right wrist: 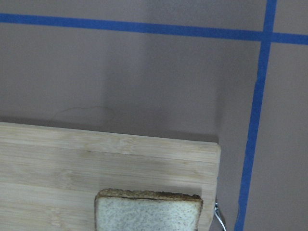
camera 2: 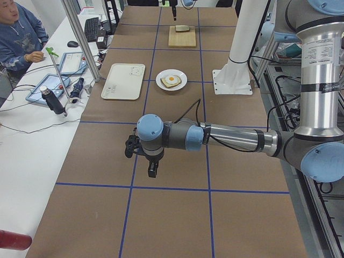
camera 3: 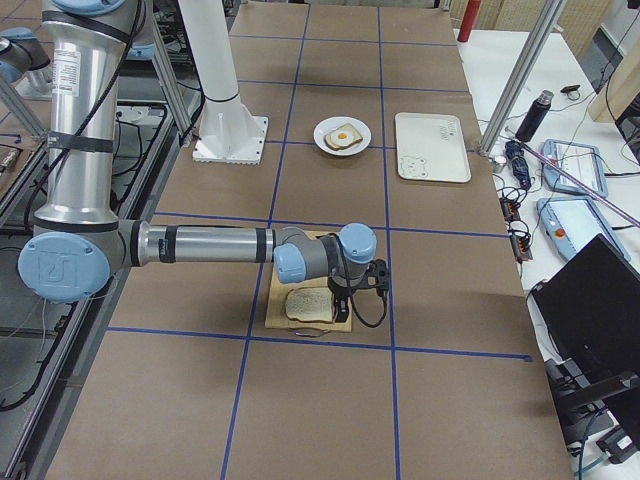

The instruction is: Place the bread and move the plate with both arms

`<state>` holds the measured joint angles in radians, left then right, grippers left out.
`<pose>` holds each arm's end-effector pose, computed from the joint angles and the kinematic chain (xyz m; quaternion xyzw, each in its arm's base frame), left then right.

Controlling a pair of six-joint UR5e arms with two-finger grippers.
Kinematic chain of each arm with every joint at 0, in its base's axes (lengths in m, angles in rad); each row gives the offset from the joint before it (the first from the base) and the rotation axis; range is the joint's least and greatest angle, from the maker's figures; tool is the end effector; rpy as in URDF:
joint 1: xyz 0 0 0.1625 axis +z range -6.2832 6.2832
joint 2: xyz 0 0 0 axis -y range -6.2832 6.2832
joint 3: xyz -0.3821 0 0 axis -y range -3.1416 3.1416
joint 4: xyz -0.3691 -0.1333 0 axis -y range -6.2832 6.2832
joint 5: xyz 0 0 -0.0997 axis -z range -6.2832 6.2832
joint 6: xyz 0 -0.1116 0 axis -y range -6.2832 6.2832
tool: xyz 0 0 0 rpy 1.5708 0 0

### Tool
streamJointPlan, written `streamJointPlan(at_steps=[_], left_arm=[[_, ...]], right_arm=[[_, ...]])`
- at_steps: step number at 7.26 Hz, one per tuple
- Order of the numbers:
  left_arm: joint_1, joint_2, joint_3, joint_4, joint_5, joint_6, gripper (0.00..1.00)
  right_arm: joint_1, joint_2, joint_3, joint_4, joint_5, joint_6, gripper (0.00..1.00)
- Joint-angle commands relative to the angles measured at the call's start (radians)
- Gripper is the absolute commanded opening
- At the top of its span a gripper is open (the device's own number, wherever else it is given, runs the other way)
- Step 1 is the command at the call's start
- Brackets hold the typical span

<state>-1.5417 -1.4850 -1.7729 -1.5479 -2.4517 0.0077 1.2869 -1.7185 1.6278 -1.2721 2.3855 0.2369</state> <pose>-0.0344 -0.4409 0.5618 0.0377 0.4263 0.0365 0.9031 -0.0689 -0.4223 0.6282 -0.0093 -0.4053 -0.0626 0.9120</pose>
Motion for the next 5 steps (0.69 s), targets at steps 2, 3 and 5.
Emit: streamJointPlan(at_steps=[2,3,5], left_arm=[[0.0,-0.003,-0.003,-0.004,-0.004,-0.047,0.98],[0.0,-0.004,-0.014,-0.003,-0.004,-0.06,0.98],[0.0,-0.008,-0.014,-0.003,-0.001,-0.06,0.98]], right_arm=[[-0.066,-0.088,-0.068,0.313,-0.002,0.091,0.94],[-0.09,-0.09,-0.071,0.315,-0.014,0.104,0.9],[-0.127,-0.07,-0.085,0.313,-0.015,0.117,0.68]])
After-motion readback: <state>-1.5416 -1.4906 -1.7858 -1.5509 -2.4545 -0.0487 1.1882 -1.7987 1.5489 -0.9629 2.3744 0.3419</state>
